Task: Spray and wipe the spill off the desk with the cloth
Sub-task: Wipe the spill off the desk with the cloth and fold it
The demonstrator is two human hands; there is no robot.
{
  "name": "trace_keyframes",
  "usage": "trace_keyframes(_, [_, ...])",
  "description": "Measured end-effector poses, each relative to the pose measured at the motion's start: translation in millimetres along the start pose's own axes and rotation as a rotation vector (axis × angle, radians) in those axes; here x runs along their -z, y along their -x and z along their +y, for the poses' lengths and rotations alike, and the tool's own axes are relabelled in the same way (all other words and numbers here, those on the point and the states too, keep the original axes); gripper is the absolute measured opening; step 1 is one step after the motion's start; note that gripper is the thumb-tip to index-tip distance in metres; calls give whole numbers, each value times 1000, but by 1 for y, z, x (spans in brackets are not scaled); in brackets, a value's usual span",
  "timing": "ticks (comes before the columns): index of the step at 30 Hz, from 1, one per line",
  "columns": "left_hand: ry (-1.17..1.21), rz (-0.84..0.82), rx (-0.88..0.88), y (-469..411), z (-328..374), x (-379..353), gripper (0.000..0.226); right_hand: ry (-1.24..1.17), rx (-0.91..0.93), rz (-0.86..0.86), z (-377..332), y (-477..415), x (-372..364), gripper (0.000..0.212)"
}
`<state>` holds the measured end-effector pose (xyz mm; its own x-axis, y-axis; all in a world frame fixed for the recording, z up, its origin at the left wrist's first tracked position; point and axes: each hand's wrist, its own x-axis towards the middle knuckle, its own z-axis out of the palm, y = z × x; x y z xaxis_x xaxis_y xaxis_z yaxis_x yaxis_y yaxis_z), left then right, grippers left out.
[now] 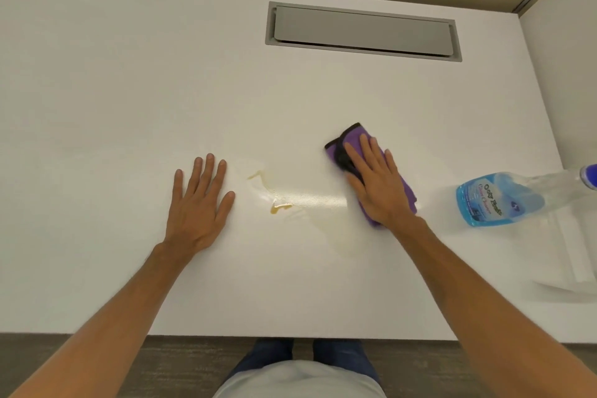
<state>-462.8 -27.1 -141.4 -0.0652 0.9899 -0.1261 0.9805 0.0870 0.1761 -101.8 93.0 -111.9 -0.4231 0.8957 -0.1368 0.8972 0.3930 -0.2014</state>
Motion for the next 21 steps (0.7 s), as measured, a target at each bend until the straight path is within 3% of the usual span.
trace_keyframes(7, [31,2,-13,0,0,-1,65,23,26,6,-43,-88,5,61])
trace_keyframes(15, [534,205,161,10,-19,13,56,42,491,-76,-160,-79,-25,59])
trace_keyframes(21, [317,138,129,13,-25,4,60,79,692,-110,-163,8,-37,56])
